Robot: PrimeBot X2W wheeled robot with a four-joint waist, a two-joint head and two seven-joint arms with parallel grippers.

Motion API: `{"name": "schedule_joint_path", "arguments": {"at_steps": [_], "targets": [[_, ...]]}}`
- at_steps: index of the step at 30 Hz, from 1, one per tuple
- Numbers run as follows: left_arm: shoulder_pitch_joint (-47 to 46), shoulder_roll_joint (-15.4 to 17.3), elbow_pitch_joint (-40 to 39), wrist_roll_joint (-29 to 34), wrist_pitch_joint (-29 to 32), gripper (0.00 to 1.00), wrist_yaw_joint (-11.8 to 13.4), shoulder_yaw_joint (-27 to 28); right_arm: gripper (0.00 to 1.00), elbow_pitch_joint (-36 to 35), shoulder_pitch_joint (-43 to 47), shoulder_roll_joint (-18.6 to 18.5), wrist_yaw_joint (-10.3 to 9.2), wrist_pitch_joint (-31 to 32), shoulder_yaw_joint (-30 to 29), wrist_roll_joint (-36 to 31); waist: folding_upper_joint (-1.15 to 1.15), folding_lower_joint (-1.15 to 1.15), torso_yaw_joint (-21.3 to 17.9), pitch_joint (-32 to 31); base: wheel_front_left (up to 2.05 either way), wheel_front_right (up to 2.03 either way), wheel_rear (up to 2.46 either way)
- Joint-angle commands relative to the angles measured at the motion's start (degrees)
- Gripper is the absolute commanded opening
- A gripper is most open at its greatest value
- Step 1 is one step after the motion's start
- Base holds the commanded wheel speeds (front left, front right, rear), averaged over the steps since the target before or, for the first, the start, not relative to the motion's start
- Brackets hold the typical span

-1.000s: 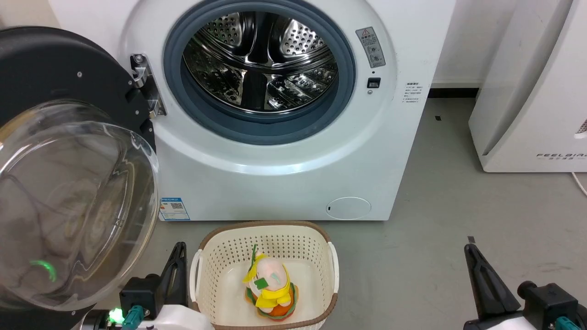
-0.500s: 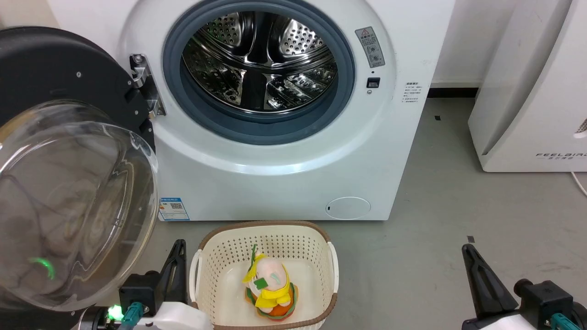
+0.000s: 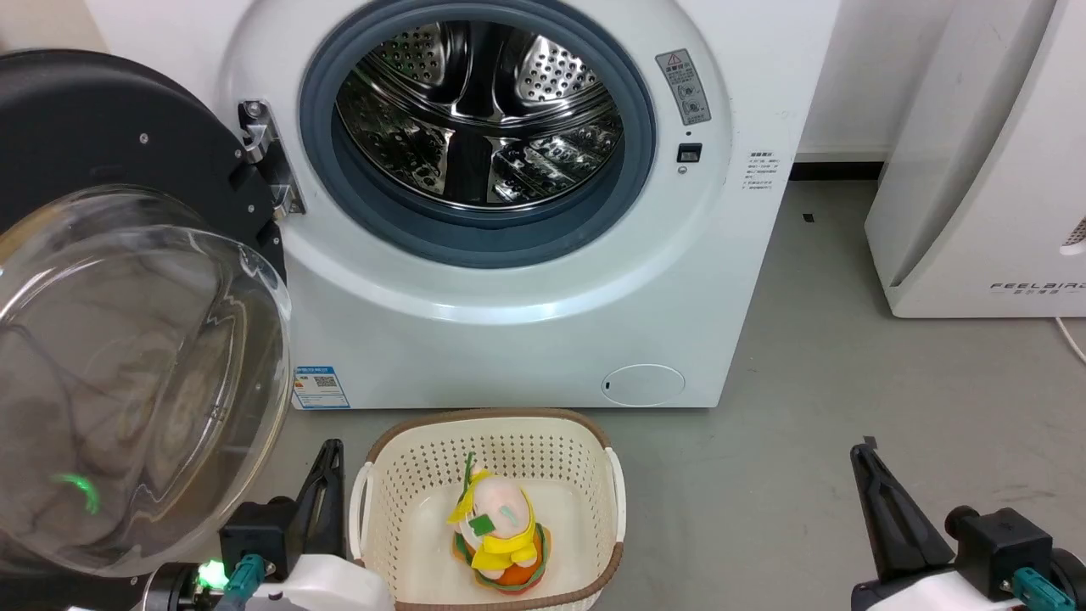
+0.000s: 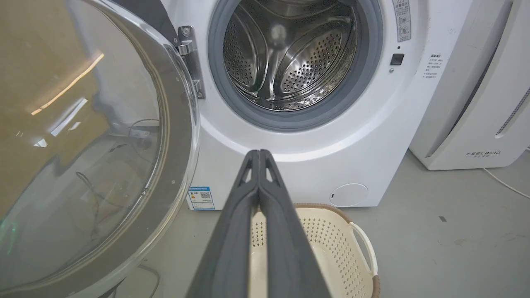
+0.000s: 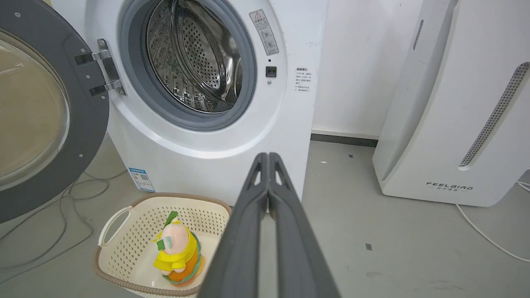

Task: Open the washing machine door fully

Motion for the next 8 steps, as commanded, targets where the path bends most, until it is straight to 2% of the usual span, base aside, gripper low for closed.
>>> {"name": "schedule_joint_path", "arguments": {"at_steps": [1,8], "targets": [[-0.41,-0.45,-0.46,0.64,0.31,0.00,-0.42,0.45,0.00,0.26,-1.02,0.05,0.02,0.11,0.15,-0.59,0.00,0.00,-0.01,0.00,0.00,0.00,0.00],[-0.47,-1.04,-0.78,1.56,0.90,0.00,-1.13,1.27,0.00,0.65,-1.52,0.06,0.02,0.40,0.20,-0.86,0.00,0.00,-0.06,0.01,0.00,0.00,0.00]]}}
